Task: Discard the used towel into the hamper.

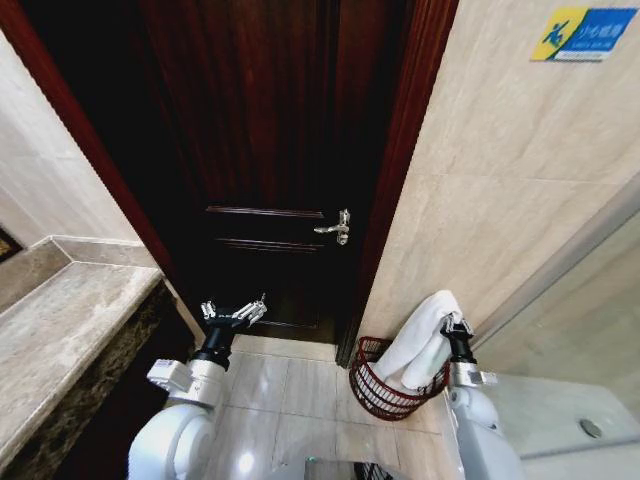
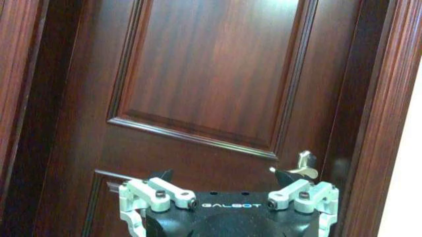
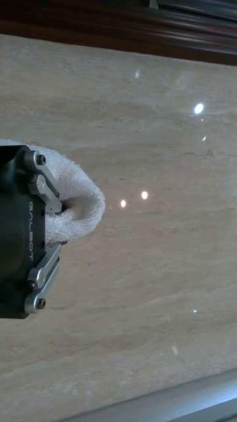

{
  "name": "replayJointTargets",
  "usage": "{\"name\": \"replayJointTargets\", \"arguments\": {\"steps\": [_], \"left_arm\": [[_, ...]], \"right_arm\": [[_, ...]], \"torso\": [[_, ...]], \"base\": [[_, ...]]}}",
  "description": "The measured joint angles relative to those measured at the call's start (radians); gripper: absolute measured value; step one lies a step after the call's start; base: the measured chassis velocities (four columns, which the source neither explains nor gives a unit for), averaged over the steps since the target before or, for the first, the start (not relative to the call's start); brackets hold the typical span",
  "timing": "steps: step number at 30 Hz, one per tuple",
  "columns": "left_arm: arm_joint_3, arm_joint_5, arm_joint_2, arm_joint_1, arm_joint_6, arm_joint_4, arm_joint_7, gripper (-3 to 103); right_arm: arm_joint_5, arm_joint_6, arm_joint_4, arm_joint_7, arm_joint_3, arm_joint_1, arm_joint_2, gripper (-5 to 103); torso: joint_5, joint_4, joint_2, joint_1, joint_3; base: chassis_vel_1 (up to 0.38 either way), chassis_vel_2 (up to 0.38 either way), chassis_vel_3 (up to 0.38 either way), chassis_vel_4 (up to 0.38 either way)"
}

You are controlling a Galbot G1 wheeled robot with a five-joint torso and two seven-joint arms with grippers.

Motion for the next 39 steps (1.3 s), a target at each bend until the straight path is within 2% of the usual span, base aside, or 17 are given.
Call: {"name": "replayJointTargets", "arguments": {"steps": [10,26,39], "left_arm": [[0.000,0.000,0.000,0.000,0.000,0.000,0.000,100],[0.000,0.000,0.000,0.000,0.000,0.000,0.000,100],[0.000,0.000,0.000,0.000,0.000,0.000,0.000,100]], "right_arm": [[0.011,-0.002,-0.048,-0.008,-0.013,0.022,-0.005,8],[0.023,0.084,-0.299,-0.068,-0.026,0.116,-0.027,8],[0.022,0.124,-0.452,-0.138,-0.019,0.163,-0.023,8]], "torso": [[-0.0001,0.0000,0.000,0.000,0.000],[0.0000,0.0000,0.000,0.000,0.000],[-0.0002,0.0000,0.000,0.000,0.000]], "base": [[0.000,0.000,0.000,0.000],[0.000,0.000,0.000,0.000],[0.000,0.000,0.000,0.000]]}}
